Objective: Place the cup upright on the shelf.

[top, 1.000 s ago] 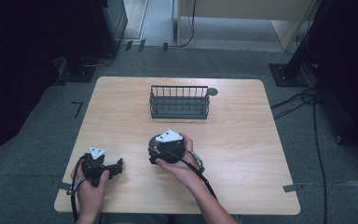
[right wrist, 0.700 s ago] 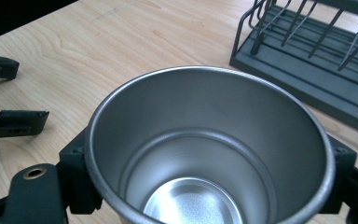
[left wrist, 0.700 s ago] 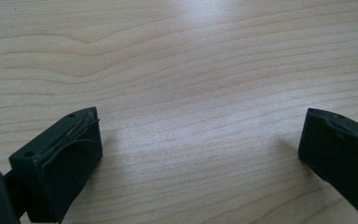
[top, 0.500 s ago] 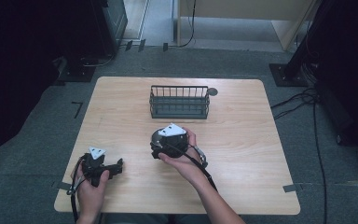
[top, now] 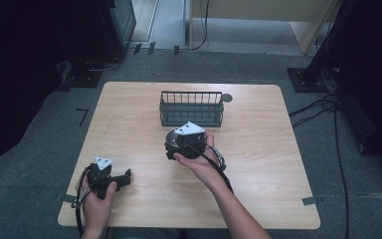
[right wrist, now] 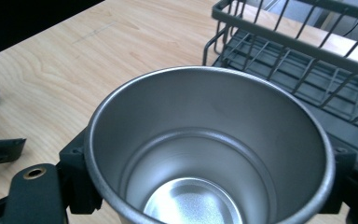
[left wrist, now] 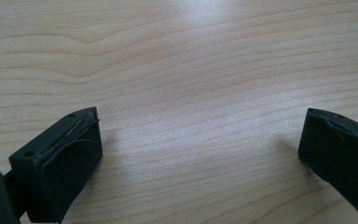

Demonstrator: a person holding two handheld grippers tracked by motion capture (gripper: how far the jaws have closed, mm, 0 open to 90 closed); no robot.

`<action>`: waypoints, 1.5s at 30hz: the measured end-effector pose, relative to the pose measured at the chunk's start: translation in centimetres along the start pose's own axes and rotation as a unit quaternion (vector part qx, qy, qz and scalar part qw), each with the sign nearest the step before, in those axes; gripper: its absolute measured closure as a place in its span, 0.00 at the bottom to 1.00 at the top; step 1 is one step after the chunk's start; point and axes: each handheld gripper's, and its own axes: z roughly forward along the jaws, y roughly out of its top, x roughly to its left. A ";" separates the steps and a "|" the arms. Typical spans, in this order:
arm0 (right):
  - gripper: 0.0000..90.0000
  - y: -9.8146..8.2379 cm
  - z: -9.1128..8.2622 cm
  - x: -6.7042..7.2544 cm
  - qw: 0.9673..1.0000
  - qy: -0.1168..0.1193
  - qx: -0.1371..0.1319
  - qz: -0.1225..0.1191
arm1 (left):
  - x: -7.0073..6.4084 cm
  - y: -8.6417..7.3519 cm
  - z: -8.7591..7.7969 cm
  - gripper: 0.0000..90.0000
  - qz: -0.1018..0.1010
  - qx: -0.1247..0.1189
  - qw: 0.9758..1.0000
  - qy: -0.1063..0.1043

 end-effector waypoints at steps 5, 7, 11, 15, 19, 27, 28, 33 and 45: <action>0.21 0.8 -0.2 -0.7 1.000 -0.007 -0.002 0.000 | 0.0 0.0 0.0 0.00 0.000 0.000 1.000 0.000; 0.21 1.1 -0.3 -1.0 1.000 -0.009 -0.003 0.001 | 0.0 0.0 0.0 0.00 0.000 0.000 1.000 0.000; 0.21 1.8 -0.5 -1.6 1.000 -0.012 -0.005 0.000 | 0.0 0.0 0.0 0.00 0.000 0.000 1.000 0.000; 0.21 2.2 -0.6 -2.0 1.000 -0.014 -0.008 0.004 | 0.0 0.0 0.0 0.00 0.000 0.001 1.000 0.000; 0.21 2.9 -0.6 -2.7 1.000 -0.019 -0.009 0.004 | 0.0 0.0 0.0 0.00 0.000 0.001 1.000 0.000; 0.21 4.1 -0.8 -3.7 1.000 -0.027 -0.010 0.004 | 0.0 0.0 0.0 0.00 0.000 0.001 1.000 0.000; 0.21 4.3 -0.8 -3.8 1.000 -0.029 -0.011 0.004 | 0.0 0.0 0.0 0.00 0.000 0.001 1.000 0.000; 0.21 4.9 -0.9 -4.3 0.999 -0.033 -0.013 0.005 | 0.0 0.0 0.0 0.00 0.000 0.001 1.000 0.000; 0.21 6.3 -0.8 -6.0 0.999 -0.051 -0.017 0.010 | 0.0 0.0 0.0 0.00 0.000 0.001 1.000 0.000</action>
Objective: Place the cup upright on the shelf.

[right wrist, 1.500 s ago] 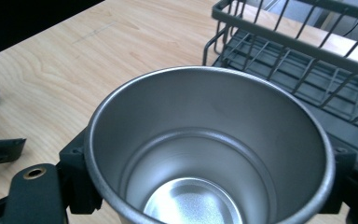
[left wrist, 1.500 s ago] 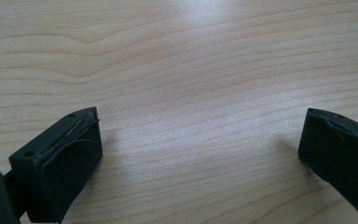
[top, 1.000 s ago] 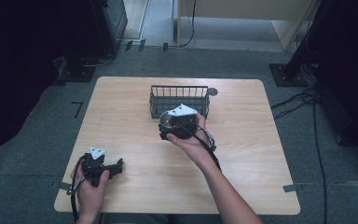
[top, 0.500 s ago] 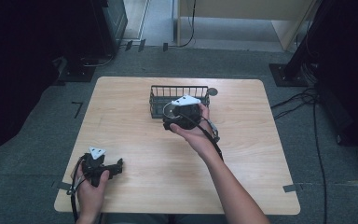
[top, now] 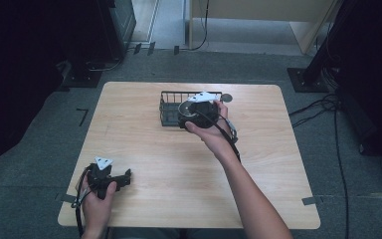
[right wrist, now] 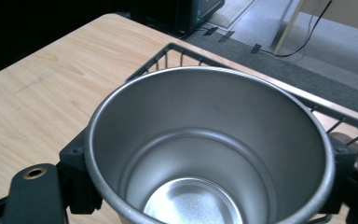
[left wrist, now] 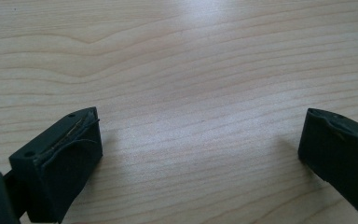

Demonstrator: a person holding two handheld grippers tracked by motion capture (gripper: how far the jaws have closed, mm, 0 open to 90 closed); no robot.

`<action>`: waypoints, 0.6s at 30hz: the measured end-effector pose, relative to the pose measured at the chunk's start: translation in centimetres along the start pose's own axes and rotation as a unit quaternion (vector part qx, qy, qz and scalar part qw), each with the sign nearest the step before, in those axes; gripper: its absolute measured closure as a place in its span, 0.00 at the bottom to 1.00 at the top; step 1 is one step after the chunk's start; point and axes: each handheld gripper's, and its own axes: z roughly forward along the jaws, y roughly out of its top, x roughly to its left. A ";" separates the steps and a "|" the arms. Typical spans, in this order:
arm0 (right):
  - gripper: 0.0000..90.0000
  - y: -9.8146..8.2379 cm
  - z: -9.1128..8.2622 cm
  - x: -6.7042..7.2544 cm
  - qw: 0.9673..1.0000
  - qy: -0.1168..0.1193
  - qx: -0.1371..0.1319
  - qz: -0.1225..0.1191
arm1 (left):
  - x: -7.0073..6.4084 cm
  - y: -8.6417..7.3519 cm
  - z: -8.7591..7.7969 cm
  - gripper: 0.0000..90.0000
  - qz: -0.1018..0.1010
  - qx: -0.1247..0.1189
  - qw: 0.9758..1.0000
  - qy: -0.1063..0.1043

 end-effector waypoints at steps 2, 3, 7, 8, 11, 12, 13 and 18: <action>0.21 0.3 0.1 -0.3 1.000 -0.005 0.000 0.002 | 0.0 0.0 0.0 0.00 0.000 0.000 1.000 0.000; 0.21 0.4 0.1 -0.5 1.000 -0.006 0.000 0.003 | 0.0 0.0 0.0 0.00 0.000 0.000 1.000 0.000; 0.21 0.8 0.5 -1.4 1.000 -0.015 0.000 0.007 | 0.0 0.0 0.0 0.00 0.000 0.000 1.000 0.000; 0.21 0.9 0.6 -1.6 1.000 -0.017 0.001 0.010 | 0.0 0.0 0.0 0.00 0.000 0.000 1.000 0.000; 0.21 1.3 1.0 -2.3 1.000 -0.024 0.003 0.013 | 0.0 0.0 0.0 0.00 -0.001 -0.001 1.000 0.000; 0.21 1.3 1.0 -2.3 1.000 -0.024 0.003 0.013 | 0.0 0.0 0.0 0.00 -0.001 -0.001 1.000 0.000; 0.21 1.5 1.3 -2.6 0.999 -0.029 0.002 0.014 | 0.0 0.0 0.0 0.00 0.000 0.000 1.000 0.000; 0.21 1.8 1.8 -3.2 0.999 -0.039 0.002 0.013 | 0.0 0.0 0.0 0.00 0.000 0.000 1.000 0.000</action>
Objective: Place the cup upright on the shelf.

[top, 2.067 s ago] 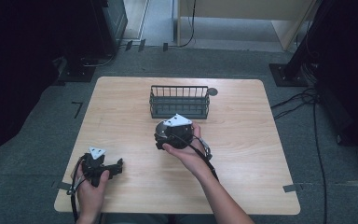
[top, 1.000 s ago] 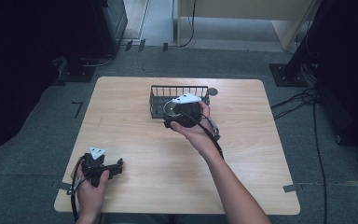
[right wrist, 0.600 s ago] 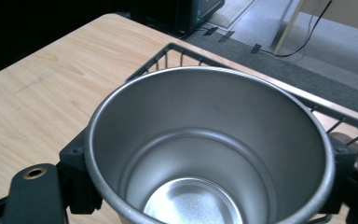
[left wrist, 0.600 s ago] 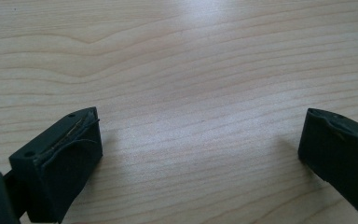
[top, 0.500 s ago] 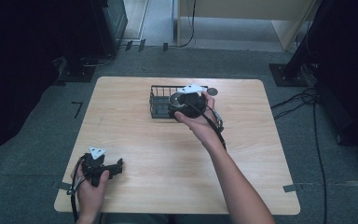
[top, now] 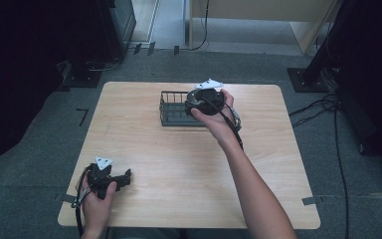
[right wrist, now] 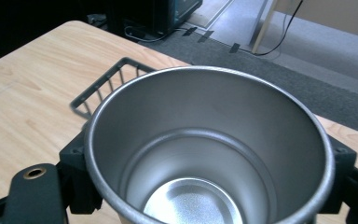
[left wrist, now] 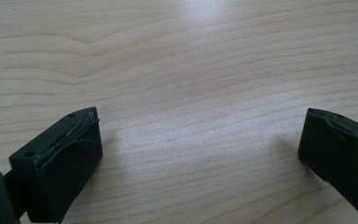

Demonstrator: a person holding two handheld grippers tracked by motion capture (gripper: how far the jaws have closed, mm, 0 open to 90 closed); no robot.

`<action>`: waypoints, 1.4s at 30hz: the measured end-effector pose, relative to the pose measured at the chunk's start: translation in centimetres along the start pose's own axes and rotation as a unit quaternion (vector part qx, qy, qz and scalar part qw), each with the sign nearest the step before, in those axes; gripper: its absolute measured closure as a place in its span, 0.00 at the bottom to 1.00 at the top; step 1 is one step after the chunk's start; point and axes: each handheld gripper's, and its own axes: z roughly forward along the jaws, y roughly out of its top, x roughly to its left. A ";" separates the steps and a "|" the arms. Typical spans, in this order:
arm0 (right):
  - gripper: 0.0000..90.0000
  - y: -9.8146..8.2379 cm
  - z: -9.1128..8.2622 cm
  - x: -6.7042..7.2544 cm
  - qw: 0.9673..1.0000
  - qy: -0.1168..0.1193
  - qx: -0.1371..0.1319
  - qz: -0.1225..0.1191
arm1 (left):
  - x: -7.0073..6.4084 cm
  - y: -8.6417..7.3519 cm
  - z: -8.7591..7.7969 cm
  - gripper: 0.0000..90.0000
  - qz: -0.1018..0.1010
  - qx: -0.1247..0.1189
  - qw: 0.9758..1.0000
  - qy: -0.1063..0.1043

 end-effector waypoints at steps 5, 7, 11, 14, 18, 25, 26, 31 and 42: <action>0.21 0.4 0.6 -0.7 1.000 -0.009 -0.003 0.003 | 0.0 0.0 0.0 0.00 0.000 0.000 1.000 0.000; 0.21 0.5 0.9 -1.0 1.000 -0.014 -0.004 0.006 | 0.0 0.0 0.0 0.00 0.000 0.000 1.000 0.000; 0.21 0.8 1.4 -1.8 1.000 -0.022 -0.009 0.018 | 0.0 0.0 0.0 0.00 0.000 0.000 1.000 0.000; 0.21 1.1 1.9 -2.2 0.999 -0.029 -0.012 0.020 | 0.0 0.0 0.0 0.00 0.000 0.000 1.000 0.000; 0.21 1.3 2.5 -2.8 0.999 -0.036 -0.016 0.023 | 0.0 0.0 0.0 0.00 0.000 0.000 1.000 0.000; 0.21 1.1 4.5 -4.0 0.998 -0.046 -0.008 0.030 | 0.0 0.0 0.0 0.00 0.000 0.000 1.000 0.000; 0.21 1.1 4.5 -4.0 0.998 -0.046 -0.008 0.030 | 0.0 0.0 0.0 0.00 0.000 0.000 1.000 0.000; 0.21 0.8 5.4 -4.5 0.998 -0.049 -0.001 0.039 | 0.0 0.0 0.0 0.00 0.002 -0.001 1.000 -0.002; 0.21 -0.7 6.9 -4.6 0.998 -0.051 0.006 0.040 | 0.0 0.0 0.0 0.00 0.002 -0.001 1.000 -0.003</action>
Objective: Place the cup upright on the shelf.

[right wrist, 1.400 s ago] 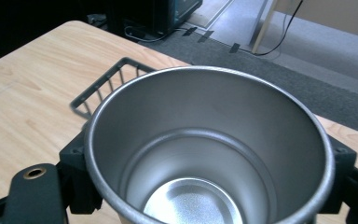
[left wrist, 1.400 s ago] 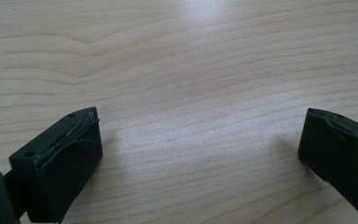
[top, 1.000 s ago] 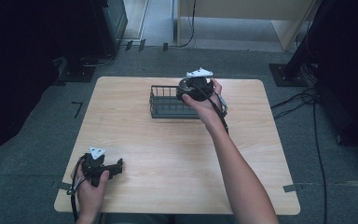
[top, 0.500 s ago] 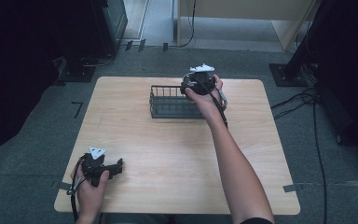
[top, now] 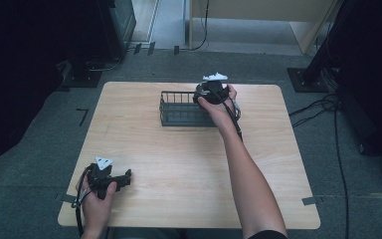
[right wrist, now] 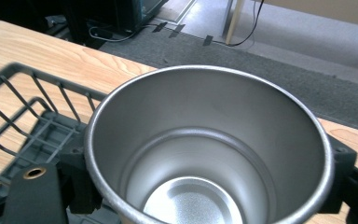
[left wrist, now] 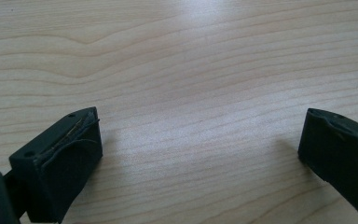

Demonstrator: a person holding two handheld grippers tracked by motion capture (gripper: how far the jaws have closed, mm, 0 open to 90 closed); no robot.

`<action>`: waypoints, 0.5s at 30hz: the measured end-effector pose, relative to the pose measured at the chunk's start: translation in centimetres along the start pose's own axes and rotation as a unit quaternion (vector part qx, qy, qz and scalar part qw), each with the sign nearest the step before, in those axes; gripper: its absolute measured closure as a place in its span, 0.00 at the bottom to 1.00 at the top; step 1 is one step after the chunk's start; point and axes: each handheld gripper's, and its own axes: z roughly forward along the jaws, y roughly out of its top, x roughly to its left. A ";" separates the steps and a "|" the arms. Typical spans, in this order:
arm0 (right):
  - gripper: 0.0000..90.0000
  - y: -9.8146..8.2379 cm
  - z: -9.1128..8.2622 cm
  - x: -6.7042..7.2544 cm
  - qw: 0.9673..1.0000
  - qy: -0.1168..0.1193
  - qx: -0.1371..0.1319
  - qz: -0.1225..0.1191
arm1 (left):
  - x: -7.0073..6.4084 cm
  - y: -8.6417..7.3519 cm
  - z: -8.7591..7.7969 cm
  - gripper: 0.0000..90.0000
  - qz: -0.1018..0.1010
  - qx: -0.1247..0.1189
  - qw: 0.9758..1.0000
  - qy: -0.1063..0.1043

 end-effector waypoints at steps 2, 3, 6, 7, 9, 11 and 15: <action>0.21 -0.7 0.3 -0.1 1.000 0.004 -0.002 0.000 | 0.0 0.0 0.0 0.00 0.000 0.000 1.000 0.000; 0.21 -0.8 0.4 -0.1 1.000 0.005 -0.002 0.000 | 0.0 0.0 0.0 0.00 0.000 0.000 1.000 0.000; 0.21 -1.2 0.6 -0.2 1.000 0.005 0.000 -0.003 | 0.0 0.0 0.0 0.00 0.000 0.000 1.000 0.000; 0.21 -1.4 0.7 -0.2 1.000 0.004 0.002 -0.003 | 0.0 0.0 0.0 0.00 0.000 0.000 1.000 0.000; 0.21 -1.6 0.8 -0.3 1.000 0.002 0.007 -0.003 | 0.0 0.0 0.0 0.00 0.000 0.000 1.000 0.000; 0.21 -1.9 0.7 -0.4 1.000 0.004 0.005 -0.001 | 0.0 0.0 0.0 0.00 0.001 0.001 1.000 0.000; 0.20 -2.2 0.7 -0.4 1.000 0.005 0.008 -0.001 | 0.0 0.0 0.0 0.00 0.000 0.000 1.000 0.000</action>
